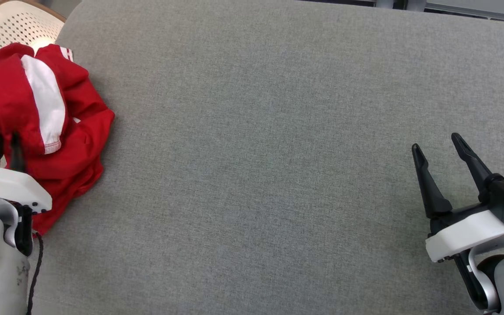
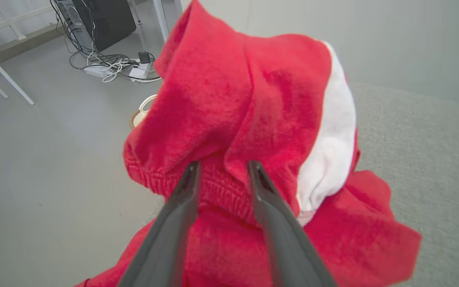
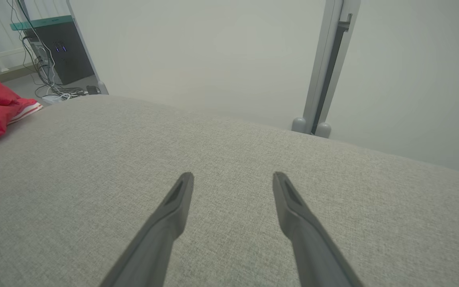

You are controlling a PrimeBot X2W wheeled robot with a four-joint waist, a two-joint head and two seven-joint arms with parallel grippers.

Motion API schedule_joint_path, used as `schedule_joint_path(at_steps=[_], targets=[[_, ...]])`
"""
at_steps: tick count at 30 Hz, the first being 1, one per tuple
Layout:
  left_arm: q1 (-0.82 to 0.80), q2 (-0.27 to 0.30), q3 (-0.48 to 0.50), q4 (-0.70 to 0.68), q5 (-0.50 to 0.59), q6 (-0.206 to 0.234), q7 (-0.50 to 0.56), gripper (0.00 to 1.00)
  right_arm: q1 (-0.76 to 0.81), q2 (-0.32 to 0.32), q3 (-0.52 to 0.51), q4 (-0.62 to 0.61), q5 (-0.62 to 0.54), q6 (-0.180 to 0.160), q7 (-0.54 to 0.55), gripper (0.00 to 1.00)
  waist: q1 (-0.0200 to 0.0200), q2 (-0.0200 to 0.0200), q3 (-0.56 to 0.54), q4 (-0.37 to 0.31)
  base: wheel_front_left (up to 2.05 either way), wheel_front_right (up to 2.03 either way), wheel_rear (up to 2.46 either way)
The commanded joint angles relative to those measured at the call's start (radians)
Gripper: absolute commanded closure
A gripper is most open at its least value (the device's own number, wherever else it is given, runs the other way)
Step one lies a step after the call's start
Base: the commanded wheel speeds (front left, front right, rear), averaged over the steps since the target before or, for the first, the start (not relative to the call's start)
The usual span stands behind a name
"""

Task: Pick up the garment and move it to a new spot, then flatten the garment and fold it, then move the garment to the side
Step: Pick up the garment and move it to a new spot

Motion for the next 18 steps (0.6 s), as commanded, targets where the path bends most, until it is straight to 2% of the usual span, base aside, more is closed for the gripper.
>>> schedule_joint_path(at_steps=[1,9,18], targets=[[-0.007,0.019,0.008,-0.018,0.013,0.006,0.0,1.0,-0.004,0.001,-0.003,0.004,0.007,0.0,-0.004,0.0,0.0,0.0,-0.011,0.003,0.0,0.0,0.0],[0.11,0.027,0.052,-0.244,0.067,0.019,0.0,1.0,0.039,0.043,-0.013,0.039,0.011,0.0,-0.03,0.0,0.0,0.0,-0.121,0.015,0.0,0.0,0.0],[0.328,0.013,0.011,-0.595,0.161,0.044,0.001,1.0,0.115,0.098,-0.031,0.079,0.016,0.0,-0.064,0.0,0.0,0.0,-0.272,0.001,0.0,0.0,0.0]])
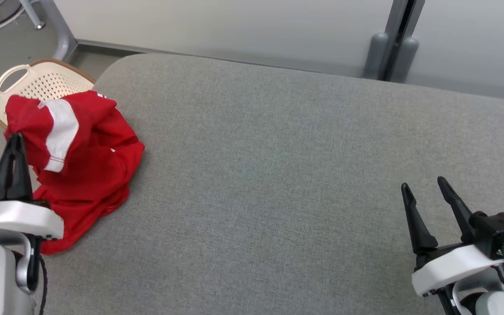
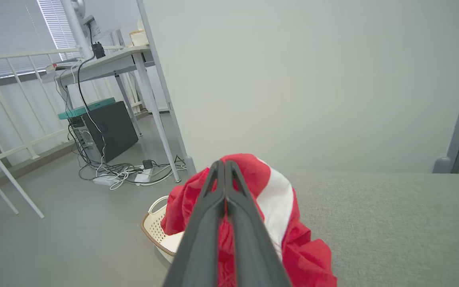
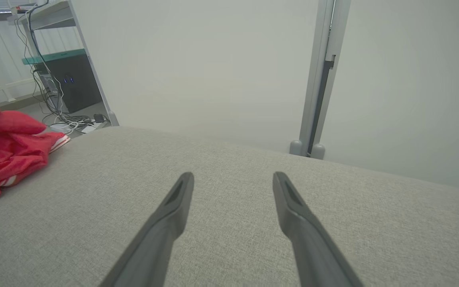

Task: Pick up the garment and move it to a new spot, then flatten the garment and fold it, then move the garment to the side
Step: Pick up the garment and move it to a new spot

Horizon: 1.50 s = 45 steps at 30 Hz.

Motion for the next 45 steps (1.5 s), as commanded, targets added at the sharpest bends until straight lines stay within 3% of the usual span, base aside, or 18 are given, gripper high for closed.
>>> schedule_joint_path(at_steps=[1,9,16,23,32,37,42,43,45], targets=[[0.05,-0.007,-0.018,-0.076,0.014,0.006,0.011,1.0,0.022,0.008,-0.007,0.006,0.005,0.0,-0.011,0.0,0.0,0.0,-0.063,-0.014,0.0,0.0,0.0],[0.252,-0.064,-0.126,-0.474,0.039,0.005,0.155,1.0,0.07,0.043,-0.028,-0.005,0.006,0.0,-0.01,0.0,0.0,0.0,-0.127,-0.075,0.0,0.0,0.0],[0.294,-0.127,-0.258,-0.6,0.022,-0.028,0.218,1.0,0.048,0.052,-0.024,-0.029,0.0,0.0,0.0,0.0,0.0,0.0,-0.097,-0.179,0.0,0.0,0.0],[0.197,-0.183,-0.393,-0.567,-0.005,-0.059,0.212,1.0,0.0,0.054,-0.018,-0.036,0.005,0.0,-0.012,0.0,0.0,0.0,-0.002,-0.345,0.0,0.0,0.0],[-0.067,-0.228,-0.625,-0.442,-0.012,-0.076,0.172,1.0,-0.067,0.066,-0.015,-0.006,0.024,0.0,-0.059,0.0,0.0,0.0,0.139,-0.56,0.0,0.0,0.0],[-0.159,-0.234,-0.739,-0.322,-0.044,-0.076,0.171,1.0,-0.083,0.074,-0.024,0.027,0.04,0.0,-0.094,0.0,0.0,0.0,0.198,-0.623,0.0,0.0,0.0],[-0.193,-0.238,-0.866,-0.191,-0.105,-0.077,0.184,1.0,-0.096,0.078,-0.028,0.062,0.049,0.0,-0.123,0.0,0.0,0.0,0.221,-0.623,0.0,0.0,0.0],[-0.193,-0.238,-0.892,-0.17,-0.118,-0.077,0.185,0.77,-0.1,0.079,-0.03,0.068,0.048,0.0,-0.125,0.0,0.0,0.0,0.22,-0.616,0.0,0.0,0.0],[-0.197,-0.237,-0.936,-0.144,-0.138,-0.077,0.166,0.0,-0.107,0.08,-0.025,0.075,0.044,0.0,-0.127,0.0,0.0,0.0,0.214,-0.6,0.0,0.0,0.0]])
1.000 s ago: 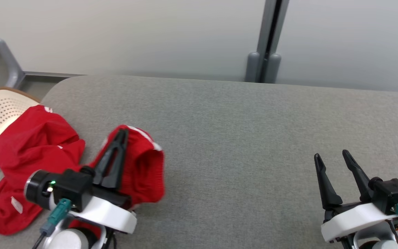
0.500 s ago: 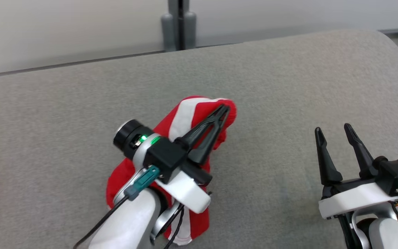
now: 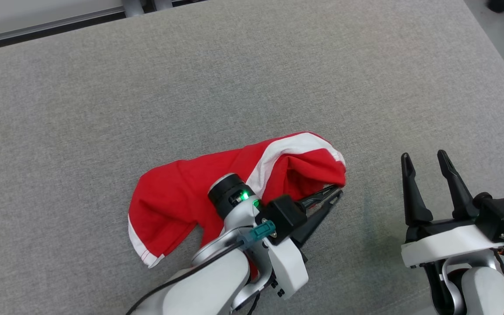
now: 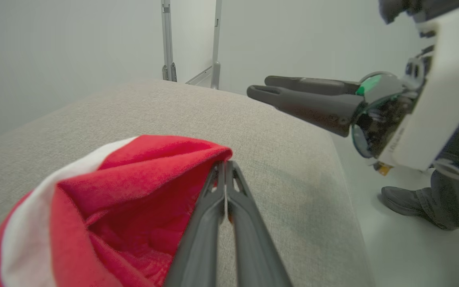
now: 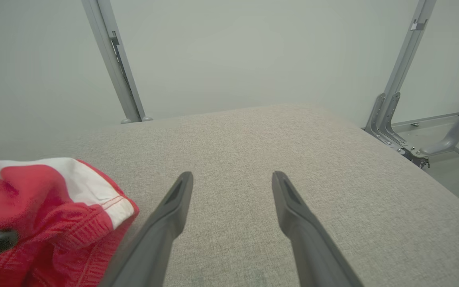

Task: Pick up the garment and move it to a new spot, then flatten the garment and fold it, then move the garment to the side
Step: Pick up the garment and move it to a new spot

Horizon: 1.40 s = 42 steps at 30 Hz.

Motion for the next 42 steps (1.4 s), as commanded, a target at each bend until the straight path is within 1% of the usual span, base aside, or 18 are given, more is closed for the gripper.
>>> schedule_joint_path(at_steps=[1,3,6,8,10,11,15,19,24,27,31,35,37,39,42], targets=[[-0.015,0.008,-0.021,0.009,-0.01,-0.001,-0.017,0.0,-0.015,0.0,0.001,0.002,-0.006,0.0,-0.006,0.0,0.0,0.0,-0.011,0.02,0.0,0.0,0.0],[-0.009,0.014,-0.056,0.025,-0.023,-0.001,-0.04,0.0,-0.02,0.0,0.0,0.007,-0.012,0.0,-0.006,0.0,0.0,0.0,-0.026,0.043,0.0,0.0,0.0],[0.008,0.022,-0.078,0.023,-0.038,0.0,-0.097,0.0,-0.019,-0.003,-0.007,0.011,-0.022,0.0,0.0,0.0,0.0,0.0,-0.062,0.084,0.0,0.0,0.0],[0.032,0.028,-0.066,0.014,-0.055,0.001,-0.128,0.0,-0.01,-0.008,-0.013,0.009,-0.031,0.0,0.009,0.0,0.0,0.0,-0.089,0.111,0.0,0.0,0.0],[0.053,0.04,-0.032,-0.004,-0.073,0.022,-0.15,0.0,0.003,-0.012,-0.015,0.006,-0.034,0.0,0.019,0.0,0.0,0.0,-0.119,0.135,0.0,0.0,0.0],[0.053,0.04,-0.032,-0.004,-0.073,0.022,-0.15,0.0,0.003,-0.012,-0.015,0.006,-0.034,0.0,0.019,0.0,0.0,0.0,-0.119,0.135,0.0,0.0,0.0],[0.115,0.063,0.063,-0.048,-0.101,0.093,-0.169,0.0,0.025,-0.018,-0.025,-0.009,-0.04,0.0,0.039,0.0,0.0,0.0,-0.17,0.181,0.0,0.0,0.0],[0.174,0.087,0.179,-0.09,-0.123,0.163,-0.175,0.0,0.05,-0.021,-0.032,-0.029,-0.047,0.0,0.063,0.0,0.0,0.0,-0.21,0.22,0.0,0.0,0.0],[0.254,0.118,0.326,-0.133,-0.115,0.211,-0.173,0.0,0.08,-0.023,-0.038,-0.053,-0.048,0.0,0.083,0.0,0.0,0.0,-0.246,0.264,0.0,0.0,0.0],[0.3,0.134,0.42,-0.143,-0.112,0.229,-0.173,0.0,0.094,-0.023,-0.039,-0.064,-0.047,0.0,0.095,0.0,0.0,0.0,-0.264,0.284,0.0,0.0,0.0],[0.373,0.16,0.542,-0.135,-0.118,0.23,-0.173,0.0,0.117,-0.023,-0.037,-0.075,-0.049,0.0,0.107,0.0,0.0,0.0,-0.291,0.309,0.0,0.0,0.0],[0.45,0.192,0.644,-0.117,-0.128,0.201,-0.173,0.0,0.145,-0.022,-0.033,-0.082,-0.05,0.0,0.124,0.0,0.0,0.0,-0.325,0.328,0.0,0.0,0.0],[0.473,0.206,0.663,-0.111,-0.129,0.185,-0.173,0.0,0.154,-0.025,-0.031,-0.086,-0.047,0.0,0.126,0.0,0.0,0.0,-0.337,0.331,0.0,0.0,0.0],[0.496,0.208,0.668,-0.109,-0.129,0.17,-0.173,0.0,0.166,-0.027,-0.03,-0.088,-0.044,0.0,0.131,0.0,0.0,0.0,-0.351,0.333,0.0,0.0,0.0],[0.522,0.212,0.659,-0.112,-0.12,0.159,-0.173,0.0,0.183,-0.03,-0.028,-0.091,-0.043,0.0,0.138,0.0,0.0,0.0,-0.367,0.332,0.0,0.0,0.0]])
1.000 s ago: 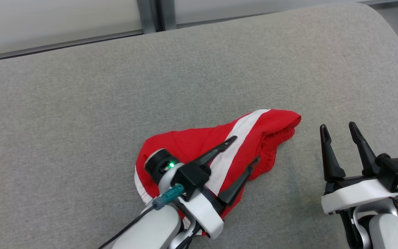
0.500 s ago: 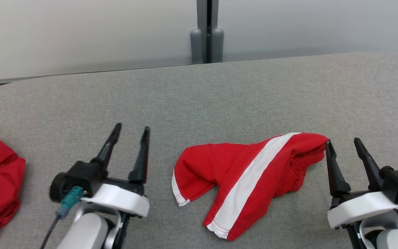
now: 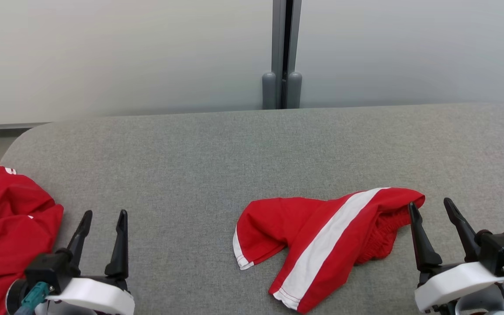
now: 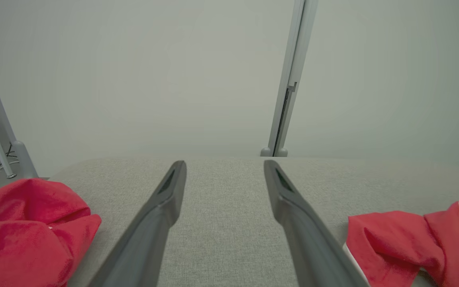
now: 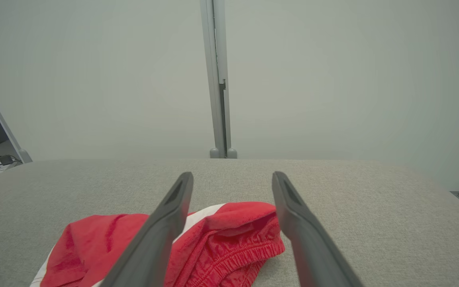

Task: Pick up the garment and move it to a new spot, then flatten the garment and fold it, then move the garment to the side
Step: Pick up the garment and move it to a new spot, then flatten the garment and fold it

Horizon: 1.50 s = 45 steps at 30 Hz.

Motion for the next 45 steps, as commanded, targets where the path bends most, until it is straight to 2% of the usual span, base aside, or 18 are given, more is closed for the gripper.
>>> schedule_joint_path(at_steps=[1,14,40,45], targets=[[0.017,0.003,-0.006,-0.004,0.007,-0.005,0.0,0.0,0.018,-0.006,-0.002,-0.005,0.004,0.0,0.006,0.0,0.0,0.0,-0.011,0.0,0.0,0.0,0.0],[0.085,0.011,-0.044,-0.041,0.021,0.006,0.021,0.0,0.081,0.005,-0.007,-0.02,-0.002,0.0,0.023,0.0,0.0,0.0,-0.056,0.005,0.0,0.0,0.0],[0.073,0.028,-0.061,-0.055,0.017,0.029,0.036,0.0,0.078,0.014,-0.013,-0.023,-0.008,0.0,0.033,0.0,0.0,0.0,-0.053,0.013,0.0,0.0,0.0],[0.043,0.012,-0.115,-0.067,0.043,0.015,0.068,0.0,0.072,0.014,-0.014,-0.027,-0.008,0.0,0.034,0.0,0.0,0.0,-0.039,0.014,0.0,0.0,0.0]])
